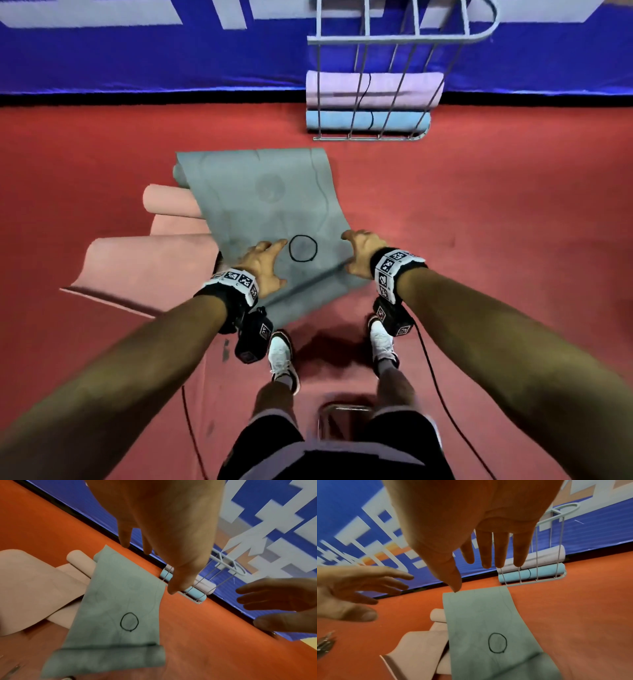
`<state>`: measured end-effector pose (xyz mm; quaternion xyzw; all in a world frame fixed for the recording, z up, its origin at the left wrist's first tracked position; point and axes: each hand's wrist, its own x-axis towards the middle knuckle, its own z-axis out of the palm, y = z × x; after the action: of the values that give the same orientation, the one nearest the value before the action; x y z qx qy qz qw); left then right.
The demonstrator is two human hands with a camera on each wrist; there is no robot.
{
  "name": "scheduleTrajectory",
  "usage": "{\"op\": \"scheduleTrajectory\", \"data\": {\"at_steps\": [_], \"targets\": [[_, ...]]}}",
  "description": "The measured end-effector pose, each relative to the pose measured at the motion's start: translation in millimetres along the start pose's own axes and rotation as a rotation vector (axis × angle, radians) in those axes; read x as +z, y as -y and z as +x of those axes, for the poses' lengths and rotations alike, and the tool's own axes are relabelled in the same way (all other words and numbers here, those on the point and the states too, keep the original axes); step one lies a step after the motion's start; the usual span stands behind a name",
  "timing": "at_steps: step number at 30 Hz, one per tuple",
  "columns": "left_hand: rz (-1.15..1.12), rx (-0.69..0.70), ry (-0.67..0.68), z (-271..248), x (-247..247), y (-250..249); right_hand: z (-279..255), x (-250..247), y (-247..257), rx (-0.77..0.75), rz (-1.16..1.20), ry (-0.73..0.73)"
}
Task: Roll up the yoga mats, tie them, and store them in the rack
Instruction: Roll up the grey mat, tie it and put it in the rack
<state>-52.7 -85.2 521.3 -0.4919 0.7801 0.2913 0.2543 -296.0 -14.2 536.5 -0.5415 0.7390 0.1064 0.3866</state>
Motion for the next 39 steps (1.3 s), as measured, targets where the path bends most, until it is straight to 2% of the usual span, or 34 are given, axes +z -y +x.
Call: {"op": "scheduleTrajectory", "data": {"at_steps": [3,6,10,14,17,23,25,29,32,34,37,39], "targets": [[0.034,0.013,0.048,35.8,37.8,26.6,35.6,44.4,13.3,-0.025,-0.024,0.04],[-0.006,-0.038,0.072,69.7,80.1,42.7,69.5,90.2,19.3,-0.057,-0.099,0.053],[-0.098,-0.098,0.151,132.4,177.6,68.9,138.3,180.8,-1.7,-0.065,-0.138,0.142],[-0.148,-0.137,0.173,189.8,278.0,88.6,210.5,267.8,-42.6,-0.034,-0.148,0.173],[-0.136,-0.151,0.182,242.6,348.7,105.2,272.2,325.7,-64.7,-0.064,-0.143,0.191],[-0.019,-0.116,0.119,329.1,450.8,133.1,382.8,404.2,-72.2,-0.186,-0.164,0.082],[0.041,-0.109,0.136,350.2,481.6,139.7,415.2,430.8,-69.4,-0.22,-0.203,0.068],[0.016,-0.135,0.189,371.7,530.7,153.1,464.4,467.0,-64.7,-0.292,-0.296,0.075],[0.043,-0.215,0.132,377.7,569.9,142.4,498.9,488.3,-64.2,-0.308,-0.339,0.101],[0.058,-0.293,0.082,387.1,581.5,138.0,516.5,491.8,-67.0,-0.281,-0.342,0.131],[-0.017,-0.274,0.184,409.4,583.6,149.1,534.7,491.8,-72.6,-0.276,-0.353,0.104],[0.021,-0.294,0.18,414.8,581.2,152.5,535.8,491.2,-73.0,-0.312,-0.381,0.057]]}}
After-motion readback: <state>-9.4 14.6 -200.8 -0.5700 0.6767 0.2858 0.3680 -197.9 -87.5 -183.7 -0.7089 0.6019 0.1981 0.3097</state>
